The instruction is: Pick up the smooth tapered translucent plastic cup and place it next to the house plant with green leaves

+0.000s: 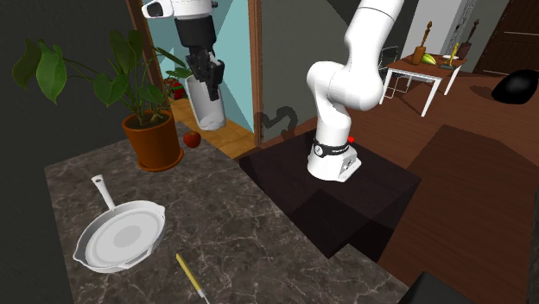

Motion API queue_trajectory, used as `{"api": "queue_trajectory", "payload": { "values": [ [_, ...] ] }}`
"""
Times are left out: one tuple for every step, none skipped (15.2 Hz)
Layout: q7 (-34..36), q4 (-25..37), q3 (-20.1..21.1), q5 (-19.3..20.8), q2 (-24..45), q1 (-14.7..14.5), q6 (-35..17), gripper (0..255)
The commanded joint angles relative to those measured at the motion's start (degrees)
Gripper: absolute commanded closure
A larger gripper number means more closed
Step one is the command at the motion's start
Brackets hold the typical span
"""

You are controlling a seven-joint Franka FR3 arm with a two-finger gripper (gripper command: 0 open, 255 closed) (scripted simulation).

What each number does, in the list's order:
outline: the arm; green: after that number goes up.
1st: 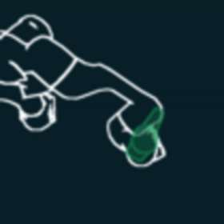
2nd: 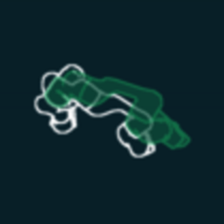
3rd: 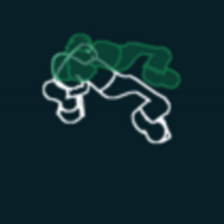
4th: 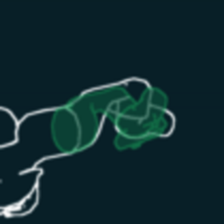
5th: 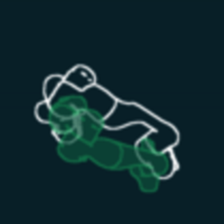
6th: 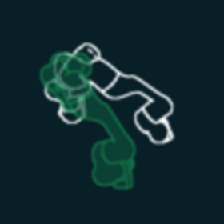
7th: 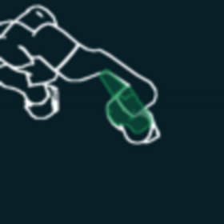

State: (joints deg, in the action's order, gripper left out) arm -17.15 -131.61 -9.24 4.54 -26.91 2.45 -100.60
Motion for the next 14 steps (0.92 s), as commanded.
{"api": "queue_trajectory", "payload": {
  "values": [
    [0.1, -1.1, -0.1, 0.0, 0.3, 0.0, -1.5, 255],
    [0.1, -1.8, -0.1, 0.0, 0.4, 0.0, -2.3, 255],
    [0.1, -2.5, -0.1, 0.1, 0.5, 0.0, -3.0, 255],
    [0.1, -3.2, -0.2, 0.1, 0.6, 0.0, -3.8, 255],
    [0.1, -3.9, -0.2, 0.1, 0.7, 0.0, -4.6, 255],
    [0.1, -4.6, -0.3, 0.1, 0.8, 0.1, -5.4, 255],
    [0.1, -5.2, -0.3, 0.2, 1.0, 0.1, -6.2, 255],
    [0.1, -5.9, -0.4, 0.2, 1.1, 0.1, -7.0, 255],
    [0.1, -6.5, -0.5, 0.2, 1.3, 0.1, -7.9, 255],
    [0.1, -7.1, -0.5, 0.2, 1.5, 0.1, -8.7, 255],
    [0.1, -7.7, -0.6, 0.3, 1.7, 0.1, -9.5, 255],
    [0.1, -8.3, -0.6, 0.3, 2.0, 0.1, -10.3, 255],
    [0.1, -8.9, -0.7, 0.3, 2.2, 0.1, -11.1, 255],
    [0.1, -9.5, -0.7, 0.3, 2.5, 0.1, -12.0, 255]
  ]
}}
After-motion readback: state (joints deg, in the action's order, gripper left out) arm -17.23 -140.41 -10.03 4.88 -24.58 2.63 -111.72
